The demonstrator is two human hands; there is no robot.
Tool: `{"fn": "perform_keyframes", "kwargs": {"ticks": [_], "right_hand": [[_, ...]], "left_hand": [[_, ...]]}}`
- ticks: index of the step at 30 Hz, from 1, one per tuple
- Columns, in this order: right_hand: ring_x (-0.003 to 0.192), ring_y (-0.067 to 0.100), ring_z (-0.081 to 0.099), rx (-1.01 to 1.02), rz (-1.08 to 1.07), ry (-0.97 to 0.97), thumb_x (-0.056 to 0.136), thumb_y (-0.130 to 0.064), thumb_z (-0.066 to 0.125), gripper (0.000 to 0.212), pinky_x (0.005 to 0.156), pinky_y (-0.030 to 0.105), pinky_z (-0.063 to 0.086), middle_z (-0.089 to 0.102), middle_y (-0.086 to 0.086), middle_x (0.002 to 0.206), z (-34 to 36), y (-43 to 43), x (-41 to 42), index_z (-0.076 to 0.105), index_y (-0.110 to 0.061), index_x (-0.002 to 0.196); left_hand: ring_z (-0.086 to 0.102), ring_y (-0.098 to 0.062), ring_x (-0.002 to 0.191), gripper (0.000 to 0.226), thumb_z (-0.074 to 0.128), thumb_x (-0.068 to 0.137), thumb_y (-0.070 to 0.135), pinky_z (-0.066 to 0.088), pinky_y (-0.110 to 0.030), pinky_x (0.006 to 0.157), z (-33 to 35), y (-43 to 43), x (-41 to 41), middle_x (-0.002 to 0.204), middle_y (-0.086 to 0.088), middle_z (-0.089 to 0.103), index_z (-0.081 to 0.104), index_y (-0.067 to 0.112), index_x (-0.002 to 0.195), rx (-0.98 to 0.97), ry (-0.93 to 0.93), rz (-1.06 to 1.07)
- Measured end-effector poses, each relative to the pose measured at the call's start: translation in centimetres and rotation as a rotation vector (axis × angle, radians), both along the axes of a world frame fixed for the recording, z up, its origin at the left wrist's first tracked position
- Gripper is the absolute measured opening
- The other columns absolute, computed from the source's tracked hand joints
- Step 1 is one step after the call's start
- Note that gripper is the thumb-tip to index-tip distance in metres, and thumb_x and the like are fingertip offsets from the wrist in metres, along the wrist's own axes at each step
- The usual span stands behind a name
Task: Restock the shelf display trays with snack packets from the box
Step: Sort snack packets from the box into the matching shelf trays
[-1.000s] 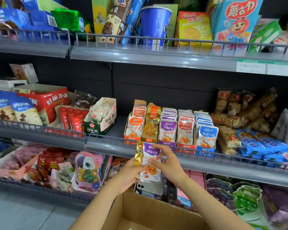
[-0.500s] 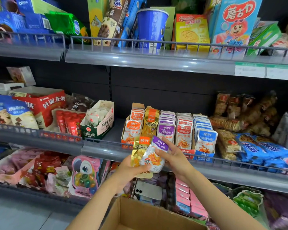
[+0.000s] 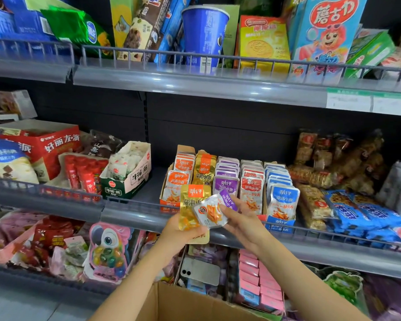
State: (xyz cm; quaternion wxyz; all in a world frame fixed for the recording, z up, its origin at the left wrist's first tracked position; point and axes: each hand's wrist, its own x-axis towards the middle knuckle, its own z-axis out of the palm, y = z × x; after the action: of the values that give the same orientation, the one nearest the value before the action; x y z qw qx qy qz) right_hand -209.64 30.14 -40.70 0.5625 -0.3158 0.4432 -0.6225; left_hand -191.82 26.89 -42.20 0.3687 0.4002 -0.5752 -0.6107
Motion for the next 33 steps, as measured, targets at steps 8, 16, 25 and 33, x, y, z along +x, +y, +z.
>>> {"fn": "perform_keyframes", "kwargs": {"ticks": [8, 16, 25, 33], "right_hand": [[0.096, 0.003, 0.061, -0.304, -0.348, 0.617, 0.084, -0.01, 0.068, 0.057, 0.068, 0.017, 0.056, 0.053, -0.018, 0.11, 3.8, -2.3, -3.1, 0.039, -0.028, 0.128], [0.113, 0.012, 0.057, -0.276, -0.24, 1.132, 0.084, -0.015, 0.068, 0.055, 0.08, 0.027, 0.057, 0.053, -0.003, 0.126, 1.4, -4.9, -4.9, 0.043, -0.028, 0.132], [0.126, 0.017, 0.037, -0.341, -0.446, 1.52, 0.087, -0.041, 0.062, 0.052, 0.105, 0.035, 0.036, 0.041, 0.003, 0.136, 2.6, -4.1, -3.2, 0.049, -0.026, 0.134], [0.098, 0.012, 0.067, -0.216, 0.173, 0.781, 0.087, -0.017, 0.066, 0.039, 0.076, 0.023, 0.057, 0.067, -0.003, 0.113, 6.6, -3.8, 1.0, 0.056, -0.025, 0.123]], "left_hand": [[0.065, -0.013, 0.096, 0.033, 0.073, 0.08, 0.013, 0.049, -0.021, 0.071, -0.6, -2.2, 0.3, 0.105, 0.002, 0.07, 0.061, 0.02, 0.11, 0.045, -0.049, 0.073], [0.066, -0.016, 0.095, 0.037, 0.071, 0.081, 0.009, 0.056, -0.026, 0.072, -0.3, -2.4, 0.3, 0.11, -0.002, 0.068, 0.057, 0.02, 0.114, 0.069, -0.018, 0.026], [0.071, -0.011, 0.086, 0.031, 0.071, 0.083, 0.016, 0.057, -0.024, 0.062, 0.8, -1.4, 0.7, 0.101, 0.002, 0.072, 0.061, 0.017, 0.112, -0.054, -0.053, -0.039], [0.07, -0.01, 0.087, 0.026, 0.074, 0.079, 0.015, 0.057, -0.023, 0.066, 2.9, -1.3, 1.5, 0.096, 0.004, 0.074, 0.065, 0.018, 0.103, -0.213, -0.036, -0.102]]}}
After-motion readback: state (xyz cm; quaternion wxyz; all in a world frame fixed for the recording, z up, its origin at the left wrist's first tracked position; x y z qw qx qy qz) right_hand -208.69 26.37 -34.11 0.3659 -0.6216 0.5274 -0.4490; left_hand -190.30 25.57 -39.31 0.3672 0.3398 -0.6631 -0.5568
